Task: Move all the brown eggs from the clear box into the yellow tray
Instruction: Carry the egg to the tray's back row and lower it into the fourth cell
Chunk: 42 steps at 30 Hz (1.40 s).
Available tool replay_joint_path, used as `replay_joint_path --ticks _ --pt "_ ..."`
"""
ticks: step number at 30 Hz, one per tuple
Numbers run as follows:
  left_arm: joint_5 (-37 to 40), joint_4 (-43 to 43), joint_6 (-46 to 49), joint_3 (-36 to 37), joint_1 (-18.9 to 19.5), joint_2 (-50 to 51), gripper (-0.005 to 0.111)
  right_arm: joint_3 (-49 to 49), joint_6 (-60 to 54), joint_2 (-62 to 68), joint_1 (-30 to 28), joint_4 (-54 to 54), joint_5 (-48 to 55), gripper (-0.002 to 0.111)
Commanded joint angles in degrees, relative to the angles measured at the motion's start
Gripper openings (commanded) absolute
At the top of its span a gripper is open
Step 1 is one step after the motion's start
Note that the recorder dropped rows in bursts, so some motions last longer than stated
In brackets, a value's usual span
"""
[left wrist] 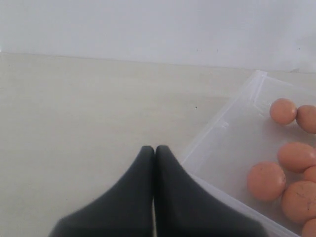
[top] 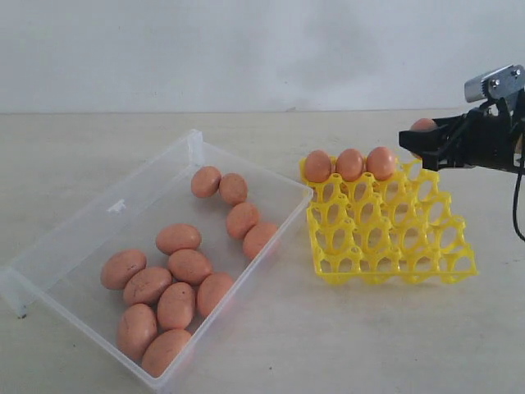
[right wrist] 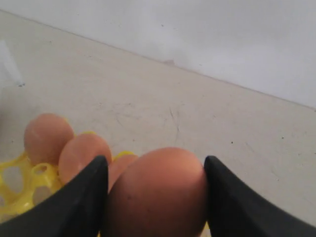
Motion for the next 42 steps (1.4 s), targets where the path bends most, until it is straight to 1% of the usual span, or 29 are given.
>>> replay_joint_path --ticks 1,8,18,21,24,27,32,42 --pt "-1.9 0.4 0.0 -0.2 -0.3 0.2 -0.004 -2.1 -0.9 3.3 -0.1 0.2 -1.6 -0.001" --pt "-9.3 0.4 0.0 -0.2 -0.3 0.2 -0.004 -2.5 -4.8 4.5 -0.1 2.9 -0.4 -0.001" --pt "-10.3 0.4 0.0 -0.2 -0.3 0.2 -0.004 -3.0 -8.8 4.7 -0.1 9.0 -0.1 -0.001" --pt "-11.0 0.4 0.0 -0.2 -0.3 0.2 -0.004 -5.0 -5.1 5.6 0.0 8.3 -0.1 -0.001" --pt "-12.9 0.4 0.0 -0.2 -0.3 0.2 -0.004 -6.6 -2.2 5.7 1.0 5.4 1.1 -0.001" --pt "-15.5 0.4 0.0 -0.2 -0.3 0.2 -0.004 -7.1 -2.1 5.8 2.7 4.2 2.5 -0.001" --pt "-18.9 0.4 0.0 -0.2 -0.3 0.2 -0.004 -7.1 -3.0 5.9 4.9 4.7 10.6 -0.001" --pt "-25.1 0.4 0.0 -0.2 -0.3 0.2 -0.004 -7.1 -3.0 6.0 4.9 8.9 10.7 -0.001"
